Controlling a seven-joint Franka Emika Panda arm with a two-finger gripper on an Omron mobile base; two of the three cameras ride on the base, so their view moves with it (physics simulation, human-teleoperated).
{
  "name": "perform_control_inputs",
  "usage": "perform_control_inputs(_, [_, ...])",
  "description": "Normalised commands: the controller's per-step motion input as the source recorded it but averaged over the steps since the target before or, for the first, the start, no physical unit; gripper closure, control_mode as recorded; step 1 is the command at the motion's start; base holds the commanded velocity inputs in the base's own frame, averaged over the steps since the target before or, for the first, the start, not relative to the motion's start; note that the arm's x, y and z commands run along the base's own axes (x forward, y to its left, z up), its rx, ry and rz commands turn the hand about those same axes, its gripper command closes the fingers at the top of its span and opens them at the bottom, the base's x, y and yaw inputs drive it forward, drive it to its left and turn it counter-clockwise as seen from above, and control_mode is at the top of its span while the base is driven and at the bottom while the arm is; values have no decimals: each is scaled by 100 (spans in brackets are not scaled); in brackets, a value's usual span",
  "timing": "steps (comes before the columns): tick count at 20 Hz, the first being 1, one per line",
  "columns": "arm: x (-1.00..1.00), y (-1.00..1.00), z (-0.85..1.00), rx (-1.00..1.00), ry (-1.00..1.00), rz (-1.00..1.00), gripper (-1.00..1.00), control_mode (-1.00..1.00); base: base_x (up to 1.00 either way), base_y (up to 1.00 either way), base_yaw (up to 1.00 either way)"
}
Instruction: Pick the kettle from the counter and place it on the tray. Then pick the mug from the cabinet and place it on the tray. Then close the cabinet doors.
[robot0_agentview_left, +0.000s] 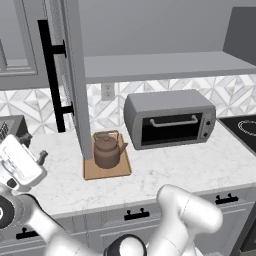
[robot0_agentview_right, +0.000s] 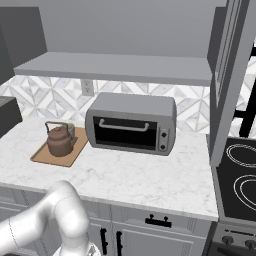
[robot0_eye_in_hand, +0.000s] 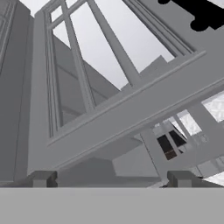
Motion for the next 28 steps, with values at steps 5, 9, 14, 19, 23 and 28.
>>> perform_control_inputs(5, [0, 2, 42, -4, 0, -7, -100, -100, 0, 0, 0])
perform_control_inputs(9, [0, -3, 38, -1, 0, -7, -100, -100, 0, 0, 0])
perform_control_inputs(14, [0, -24, 30, 0, 0, -8, -100, -100, 0, 0, 0])
perform_control_inputs(19, [0, -52, 23, 0, 0, -8, -100, -100, 0, 0, 0])
perform_control_inputs(23, [-4, -61, 27, 0, -1, -5, -100, -100, 0, 0, 0])
perform_control_inputs(28, [-4, -69, 31, 0, -4, -1, -100, -100, 0, 0, 0])
